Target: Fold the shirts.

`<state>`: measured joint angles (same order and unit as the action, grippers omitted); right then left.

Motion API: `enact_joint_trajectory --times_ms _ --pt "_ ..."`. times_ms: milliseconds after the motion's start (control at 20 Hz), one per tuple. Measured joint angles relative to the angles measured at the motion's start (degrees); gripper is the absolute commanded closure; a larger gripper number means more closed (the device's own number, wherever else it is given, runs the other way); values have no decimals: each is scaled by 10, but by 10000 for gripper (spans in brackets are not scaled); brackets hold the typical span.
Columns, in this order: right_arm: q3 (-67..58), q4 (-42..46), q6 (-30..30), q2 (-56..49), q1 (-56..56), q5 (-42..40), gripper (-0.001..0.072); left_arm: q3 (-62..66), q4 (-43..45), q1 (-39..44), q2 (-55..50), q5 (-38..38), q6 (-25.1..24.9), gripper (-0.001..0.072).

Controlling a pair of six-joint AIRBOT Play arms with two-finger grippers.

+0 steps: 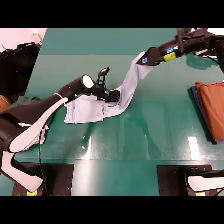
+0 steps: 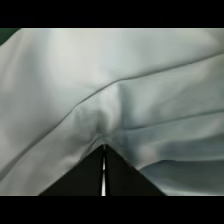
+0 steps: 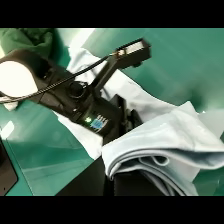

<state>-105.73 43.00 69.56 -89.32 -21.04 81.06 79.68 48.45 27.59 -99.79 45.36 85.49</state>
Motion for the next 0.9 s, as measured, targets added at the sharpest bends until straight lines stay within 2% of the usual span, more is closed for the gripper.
enact_joint_trajectory --times_ms 300,500,550,600,650,750,800,900 --pt "-4 0 1 -9 -112 -76 697 158 81 -97 1 168 2 686" --pt "-4 0 1 -49 -205 -143 686 316 209 -180 4 301 16 686" --pt "-4 -3 1 -61 -226 -163 518 344 245 -201 14 325 19 686" --pt "-4 -12 -3 -76 -247 -185 298 363 275 -223 28 340 22 686" --pt "-4 -27 -11 -91 -264 -205 193 372 295 -243 44 350 24 686" --pt "-4 -65 -28 -117 -289 -236 208 376 323 -278 81 359 27 686" --pt "-4 -78 -33 -126 -295 -244 243 376 330 -293 100 362 28 686" --pt "-2 -81 -31 -134 -289 -243 258 373 342 -315 130 364 29 686"
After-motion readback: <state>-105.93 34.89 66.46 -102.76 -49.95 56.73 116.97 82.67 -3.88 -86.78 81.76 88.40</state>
